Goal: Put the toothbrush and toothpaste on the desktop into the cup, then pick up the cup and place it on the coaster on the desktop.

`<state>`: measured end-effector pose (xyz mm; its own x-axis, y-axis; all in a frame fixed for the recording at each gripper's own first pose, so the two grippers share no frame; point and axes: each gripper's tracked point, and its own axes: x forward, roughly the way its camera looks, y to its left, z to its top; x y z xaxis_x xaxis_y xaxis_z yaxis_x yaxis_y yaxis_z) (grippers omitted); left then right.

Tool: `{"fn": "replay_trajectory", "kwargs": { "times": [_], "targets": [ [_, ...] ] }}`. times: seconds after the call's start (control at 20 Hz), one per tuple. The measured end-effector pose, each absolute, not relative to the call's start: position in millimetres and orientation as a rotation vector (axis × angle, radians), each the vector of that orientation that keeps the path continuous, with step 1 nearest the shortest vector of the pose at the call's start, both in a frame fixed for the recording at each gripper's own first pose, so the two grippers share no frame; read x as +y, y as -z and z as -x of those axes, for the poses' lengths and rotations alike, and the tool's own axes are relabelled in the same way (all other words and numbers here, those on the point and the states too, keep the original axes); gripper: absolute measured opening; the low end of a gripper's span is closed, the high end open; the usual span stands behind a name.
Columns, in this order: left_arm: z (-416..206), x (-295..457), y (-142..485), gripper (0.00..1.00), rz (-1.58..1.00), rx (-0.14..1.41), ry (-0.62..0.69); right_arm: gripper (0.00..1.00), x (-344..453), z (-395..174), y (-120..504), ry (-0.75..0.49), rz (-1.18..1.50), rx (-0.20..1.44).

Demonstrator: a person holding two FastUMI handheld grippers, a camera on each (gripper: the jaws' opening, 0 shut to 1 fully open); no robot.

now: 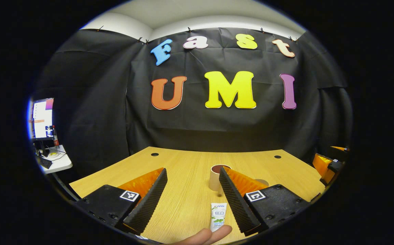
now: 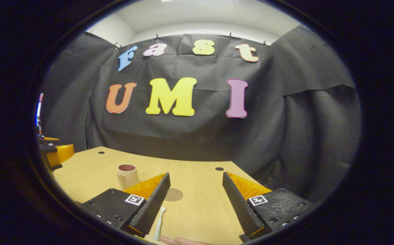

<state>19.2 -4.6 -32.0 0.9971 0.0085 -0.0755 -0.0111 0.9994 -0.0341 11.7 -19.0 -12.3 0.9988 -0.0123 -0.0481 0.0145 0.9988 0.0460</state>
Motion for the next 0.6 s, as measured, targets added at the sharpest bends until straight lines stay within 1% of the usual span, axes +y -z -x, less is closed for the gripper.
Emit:
{"fn": "replay_trajectory", "kwargs": {
  "times": [0.1,0.35,0.4,0.6],
  "targets": [
    [-26.5,-8.9,46.0,0.98,0.033,0.101,0.002,0.95,-19.0,-13.7,13.4,0.020,-0.033,0.045],
    [-40.0,-14.5,125.9,0.98,-0.011,0.329,-0.010,0.95,-12.4,-14.8,20.2,0.002,-0.023,0.057],
    [-38.7,-20.3,135.4,0.98,0.000,0.368,0.010,0.96,-11.2,-14.7,20.3,0.000,-0.019,0.058],
    [-28.3,-51.9,161.9,0.98,0.003,0.477,0.120,0.96,-10.6,-18.7,25.8,-0.003,-0.014,0.072]
  ]
}}
